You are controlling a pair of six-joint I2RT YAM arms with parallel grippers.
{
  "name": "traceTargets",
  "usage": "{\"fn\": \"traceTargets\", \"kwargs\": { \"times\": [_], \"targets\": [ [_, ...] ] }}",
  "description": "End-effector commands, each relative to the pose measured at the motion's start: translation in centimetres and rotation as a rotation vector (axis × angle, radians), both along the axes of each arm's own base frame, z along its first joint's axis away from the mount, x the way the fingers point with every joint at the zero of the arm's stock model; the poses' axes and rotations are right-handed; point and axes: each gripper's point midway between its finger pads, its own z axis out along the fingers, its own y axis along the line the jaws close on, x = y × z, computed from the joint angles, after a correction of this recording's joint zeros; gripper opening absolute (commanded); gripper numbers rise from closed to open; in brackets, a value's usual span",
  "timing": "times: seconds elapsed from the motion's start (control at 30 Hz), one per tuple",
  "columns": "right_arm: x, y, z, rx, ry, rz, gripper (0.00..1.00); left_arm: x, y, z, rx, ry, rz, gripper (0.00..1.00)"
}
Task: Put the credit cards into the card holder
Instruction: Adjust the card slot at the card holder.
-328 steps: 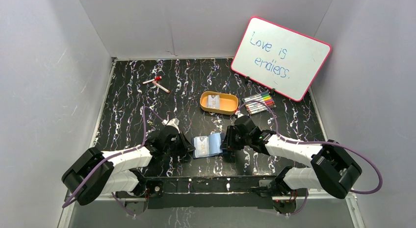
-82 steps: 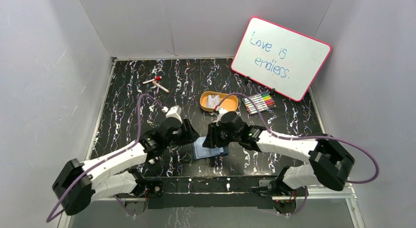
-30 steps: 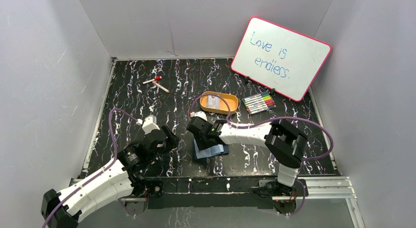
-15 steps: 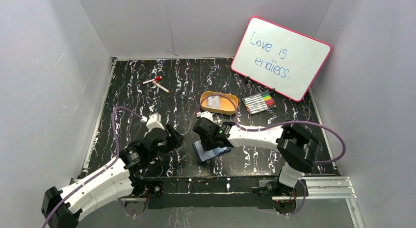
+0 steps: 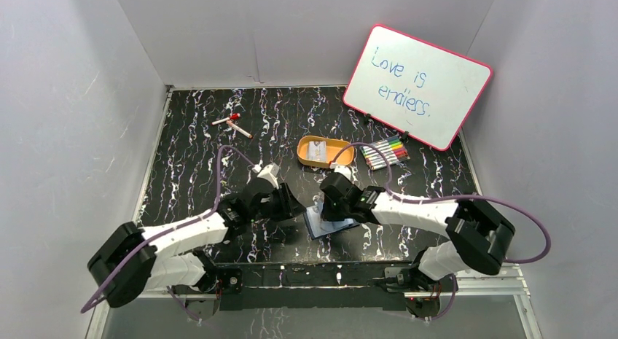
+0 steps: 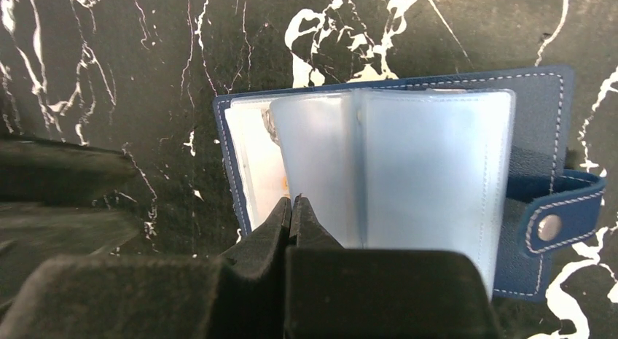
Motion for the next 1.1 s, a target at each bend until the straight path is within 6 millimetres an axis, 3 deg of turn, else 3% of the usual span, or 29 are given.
{"fn": "traceTargets", "kwargs": {
  "times": [0.0, 0.3, 0.63, 0.87, 1.07],
  "targets": [
    [0.9, 0.3, 1.9, 0.125, -0.029, -0.087, 0.00, 0.6, -3.6, 2.3, -0.129, -0.024, -0.089, 0.35],
    [0.9, -0.8, 2.2, 0.184, -0.030, -0.155, 0.00, 1.5, -6.9, 1.6, -0.168, 0.022, -0.164, 0.27],
    [0.8, -2.4, 2.5, 0.165, -0.042, -0.175, 0.00, 1.1, -7.4, -4.0, -0.097, 0.150, -0.164, 0.01],
    [0.3, -3.8, 2.6, 0.157, -0.048, -0.182, 0.00, 0.9, -6.6, -7.5, 0.003, 0.222, -0.147, 0.00],
    [-0.2, -3.2, 3.0, 0.203, -0.043, -0.127, 0.23, 1.0, -6.4, -7.7, 0.015, 0.220, -0.144, 0.00]
  ]
}}
